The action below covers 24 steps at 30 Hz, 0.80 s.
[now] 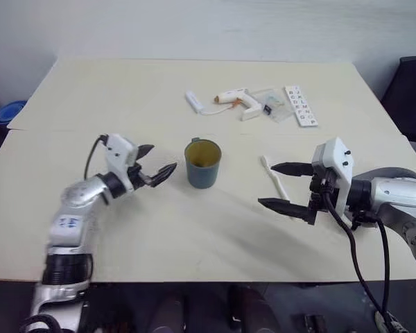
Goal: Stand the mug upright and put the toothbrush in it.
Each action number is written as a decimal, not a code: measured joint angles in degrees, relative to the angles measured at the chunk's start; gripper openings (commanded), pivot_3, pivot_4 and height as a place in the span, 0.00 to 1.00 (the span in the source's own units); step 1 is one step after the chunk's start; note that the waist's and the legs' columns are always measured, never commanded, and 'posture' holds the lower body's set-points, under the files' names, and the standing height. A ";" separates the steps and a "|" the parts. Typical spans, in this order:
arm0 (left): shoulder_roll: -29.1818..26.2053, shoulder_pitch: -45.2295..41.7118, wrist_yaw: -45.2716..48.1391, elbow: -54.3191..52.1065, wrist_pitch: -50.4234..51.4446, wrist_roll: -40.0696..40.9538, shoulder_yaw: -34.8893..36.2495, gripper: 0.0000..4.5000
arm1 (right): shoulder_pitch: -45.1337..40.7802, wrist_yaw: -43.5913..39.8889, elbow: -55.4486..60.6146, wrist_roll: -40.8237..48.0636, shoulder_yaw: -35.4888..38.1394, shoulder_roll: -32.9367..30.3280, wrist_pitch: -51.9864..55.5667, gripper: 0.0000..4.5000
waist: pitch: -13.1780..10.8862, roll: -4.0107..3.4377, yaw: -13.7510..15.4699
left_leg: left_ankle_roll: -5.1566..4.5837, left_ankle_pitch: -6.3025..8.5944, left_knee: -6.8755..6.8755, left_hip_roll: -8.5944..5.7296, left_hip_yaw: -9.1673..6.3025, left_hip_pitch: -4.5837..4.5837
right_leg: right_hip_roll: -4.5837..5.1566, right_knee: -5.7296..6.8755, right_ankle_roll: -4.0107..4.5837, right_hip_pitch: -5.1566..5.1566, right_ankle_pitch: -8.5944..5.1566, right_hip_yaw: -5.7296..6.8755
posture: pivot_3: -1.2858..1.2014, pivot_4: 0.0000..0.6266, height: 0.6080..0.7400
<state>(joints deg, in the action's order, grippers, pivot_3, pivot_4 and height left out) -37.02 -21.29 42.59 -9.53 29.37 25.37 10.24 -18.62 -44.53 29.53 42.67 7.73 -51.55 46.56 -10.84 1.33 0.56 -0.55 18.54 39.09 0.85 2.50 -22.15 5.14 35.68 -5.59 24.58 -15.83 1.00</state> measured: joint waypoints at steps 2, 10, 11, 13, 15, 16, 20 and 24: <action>-6.06 0.38 5.14 -2.21 3.23 3.33 1.69 1.00 | -0.48 2.10 -1.53 -2.21 -0.71 0.31 0.03 0.99 | 0.00 0.00 -0.54 | 0.02 -0.01 -0.03 -0.02 -0.06 0.01 | 0.06 0.02 0.09 -0.01 -0.05 -0.02 | 0.52 0.24 1.00; -25.90 -0.29 26.90 -7.79 8.58 11.86 3.09 1.00 | -8.15 14.83 -14.53 -10.81 -6.00 10.09 6.29 0.99 | -0.04 -0.11 -0.98 | 0.26 -0.14 -0.13 -0.06 -0.14 0.01 | 0.07 0.07 0.26 0.04 -0.14 0.02 | 0.52 0.24 1.00; -26.59 -0.58 27.99 -7.83 8.27 11.86 2.98 1.00 | -9.23 15.54 -15.99 -11.55 -6.90 11.01 6.81 0.99 | -0.05 -0.13 -0.98 | 0.24 -0.14 -0.14 -0.06 -0.14 0.00 | 0.06 0.07 0.25 0.04 -0.14 0.03 | 0.52 0.24 1.00; -26.99 -1.66 29.34 -7.71 7.40 11.82 2.43 1.00 | -11.80 16.94 -19.81 -13.06 -8.36 13.37 8.35 0.99 | -0.05 -0.13 -0.98 | 0.15 -0.09 -0.13 -0.07 -0.12 0.00 | 0.03 0.09 0.25 0.04 -0.14 0.05 | 0.52 0.24 1.00; -26.81 -3.13 29.53 -7.69 6.92 11.80 1.66 1.00 | -14.18 17.76 -23.32 -14.16 -9.87 15.44 10.22 0.99 | -0.05 -0.13 -0.97 | 0.06 -0.04 -0.12 -0.07 -0.12 -0.02 | -0.12 0.09 0.23 0.05 -0.13 0.08 | 0.52 0.24 1.00; -26.81 -3.44 29.48 -7.67 6.86 11.78 1.48 1.00 | -14.96 17.96 -24.71 -14.59 -10.23 16.59 11.10 0.99 | -0.05 -0.13 -0.96 | 0.04 -0.03 -0.12 -0.06 -0.11 -0.02 | -0.35 0.11 0.23 0.05 -0.13 0.07 | 0.52 0.24 1.00; -26.74 -3.14 29.67 -7.84 6.54 11.21 -0.54 1.00 | -17.55 18.84 -28.23 -16.78 -12.33 18.90 13.40 0.99 | -0.05 -0.13 -0.97 | 0.02 -0.02 -0.13 -0.02 -0.07 -0.09 | -0.47 0.26 0.20 0.10 -0.11 0.02 | 0.52 0.24 1.00; -26.26 -3.22 29.42 -7.85 6.22 11.13 -1.25 1.00 | -18.44 18.85 -29.63 -19.49 -13.25 18.90 12.97 0.78 | -0.05 -0.13 -0.96 | -0.03 0.01 -0.11 -0.01 -0.06 -0.07 | -0.49 0.24 0.19 0.07 -0.11 0.04 | 0.52 0.24 1.00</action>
<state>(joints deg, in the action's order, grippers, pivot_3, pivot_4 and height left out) -63.29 -24.51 72.02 -17.38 35.59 36.49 8.99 -37.06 -25.68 -0.10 23.18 -5.51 -32.65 59.53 -10.89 1.21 -0.40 -0.58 18.55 38.98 0.84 2.45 -22.22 4.65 35.92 -5.40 24.65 -15.94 1.04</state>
